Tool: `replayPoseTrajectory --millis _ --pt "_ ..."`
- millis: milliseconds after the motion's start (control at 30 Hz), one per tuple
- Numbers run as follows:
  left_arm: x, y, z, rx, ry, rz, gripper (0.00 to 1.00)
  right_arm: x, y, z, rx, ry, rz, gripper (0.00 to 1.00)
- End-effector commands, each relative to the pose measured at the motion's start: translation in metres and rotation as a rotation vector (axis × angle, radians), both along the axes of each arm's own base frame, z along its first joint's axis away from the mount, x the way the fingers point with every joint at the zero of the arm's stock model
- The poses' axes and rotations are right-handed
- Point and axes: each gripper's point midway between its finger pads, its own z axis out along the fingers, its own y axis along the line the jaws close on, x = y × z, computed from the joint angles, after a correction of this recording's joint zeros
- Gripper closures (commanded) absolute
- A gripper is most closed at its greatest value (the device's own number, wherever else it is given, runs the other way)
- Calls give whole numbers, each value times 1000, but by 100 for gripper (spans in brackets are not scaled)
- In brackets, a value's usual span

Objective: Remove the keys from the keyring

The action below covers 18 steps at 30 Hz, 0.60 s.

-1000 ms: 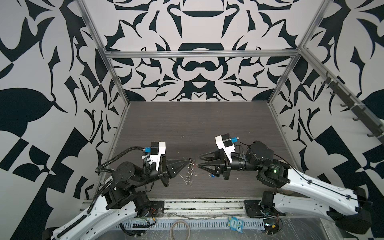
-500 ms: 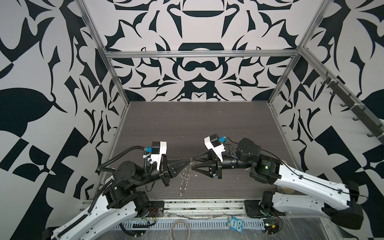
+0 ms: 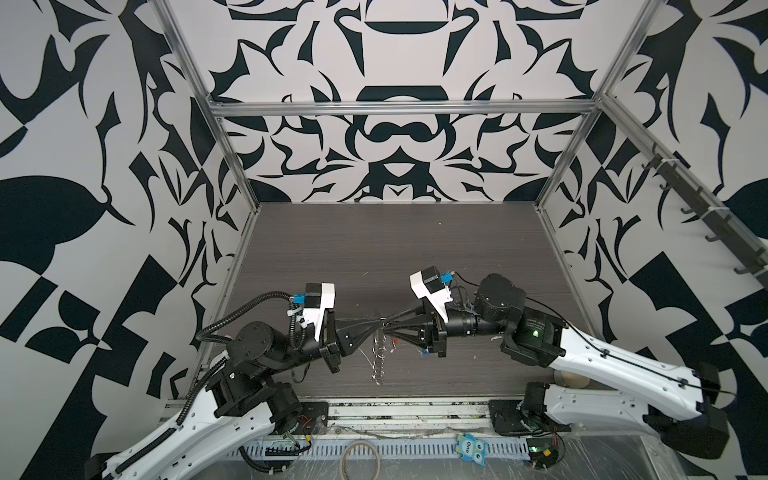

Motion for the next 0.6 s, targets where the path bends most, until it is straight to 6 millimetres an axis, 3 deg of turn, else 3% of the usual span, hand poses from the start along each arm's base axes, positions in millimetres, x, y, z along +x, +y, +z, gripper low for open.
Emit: replayPoseTrajectory --millis 0,133,233,400,567 --pt "-5 9 23 -72 -42 4 100 -5 -3 30 79 -39 15 86" --pt "-6 8 23 -69 -32 -6 100 -4 -3 29 73 -29 8 100" --pt "-6 8 21 -47 -11 -9 100 -4 -6 29 52 -22 4 100" --pt "-7 13 10 46 34 10 70 -9 -14 17 -59 -4 23 100" --pt "-8 7 -8 213 106 -11 67 -2 -21 1 -163 34 29 100"
